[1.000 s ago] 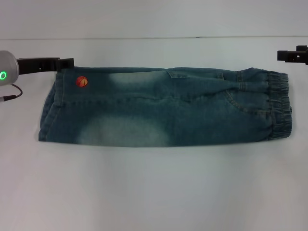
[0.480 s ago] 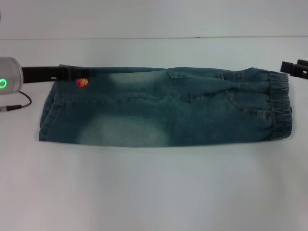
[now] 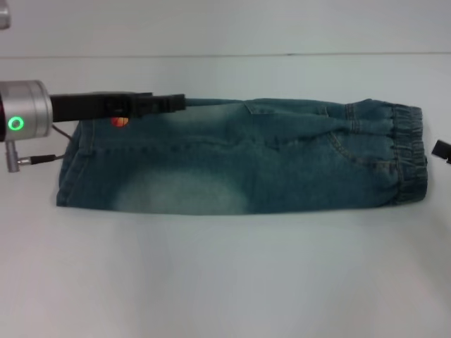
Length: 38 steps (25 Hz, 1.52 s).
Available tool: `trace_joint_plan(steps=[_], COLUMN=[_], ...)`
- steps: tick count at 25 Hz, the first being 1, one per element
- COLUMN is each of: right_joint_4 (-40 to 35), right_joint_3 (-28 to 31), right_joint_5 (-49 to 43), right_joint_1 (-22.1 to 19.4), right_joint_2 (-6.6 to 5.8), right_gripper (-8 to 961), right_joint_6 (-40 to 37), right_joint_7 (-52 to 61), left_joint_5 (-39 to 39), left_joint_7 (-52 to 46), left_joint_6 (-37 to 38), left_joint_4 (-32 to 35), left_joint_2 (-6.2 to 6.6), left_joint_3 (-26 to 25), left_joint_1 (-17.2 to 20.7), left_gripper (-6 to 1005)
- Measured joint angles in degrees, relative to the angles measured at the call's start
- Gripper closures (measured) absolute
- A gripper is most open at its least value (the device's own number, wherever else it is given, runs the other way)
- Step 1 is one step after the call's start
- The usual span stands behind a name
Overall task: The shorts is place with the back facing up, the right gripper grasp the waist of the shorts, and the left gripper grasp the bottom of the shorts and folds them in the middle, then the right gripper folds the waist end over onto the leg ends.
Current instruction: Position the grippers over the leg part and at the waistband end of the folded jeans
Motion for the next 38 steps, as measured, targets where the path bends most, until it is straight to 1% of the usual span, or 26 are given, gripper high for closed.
trace_joint_plan(steps=[5,7,10,13,17,23,35,38], right_joint_4=[2.61,3.6,6.02,7.92,8.3,8.39,8.47,8.74], right_joint_3=[0.43,0.45,0.47,0.47,0.44,0.1,-0.08,-0.16], right_joint_5=[-0.76,-1.46,-2.18,-2.23,-2.26,-2.25,-4.84,-5.95], right_joint_1=[-0.71,-0.73,-0.75,-0.88,-1.22,-1.0,0.99,1.92], right_joint_2=[-0.15,-0.45,-1.22,-1.48,-1.52,-1.97,-2.29,-2.59], right_gripper=[197,199,201,204,208,213,225,227], right_joint_6=[0.11,0.32,0.77,1.3,1.59,1.7,4.65,5.68], right_joint_7=[-1.24,-1.08,-1.02,-1.52,-1.67,-0.58,2.51,3.13], left_joint_5=[-0.8,-0.83,-0.87,-0.88,-0.9,-0.87,-0.93,-0.93], left_joint_7=[0.04,-0.27,-0.44,-0.4,-0.35,-0.41,-0.3,-0.23], left_joint_6=[0.13,0.2,0.42,0.54,0.54,0.4,0.04,-0.39], left_joint_4=[-0.47,-0.49,-0.49,-0.43,-0.34,-0.32,-0.44,-0.52], left_joint_2=[0.0,0.14,0.44,0.61,0.71,0.69,0.18,-0.03], left_joint_3=[3.19,4.72,6.12,6.77,6.99,7.01,7.0,7.0], left_joint_1=[-0.59,-1.07,-1.57,-1.75,-1.77,-1.69,-2.24,-2.5], left_gripper=[108,109,109,109,109,108,108,108])
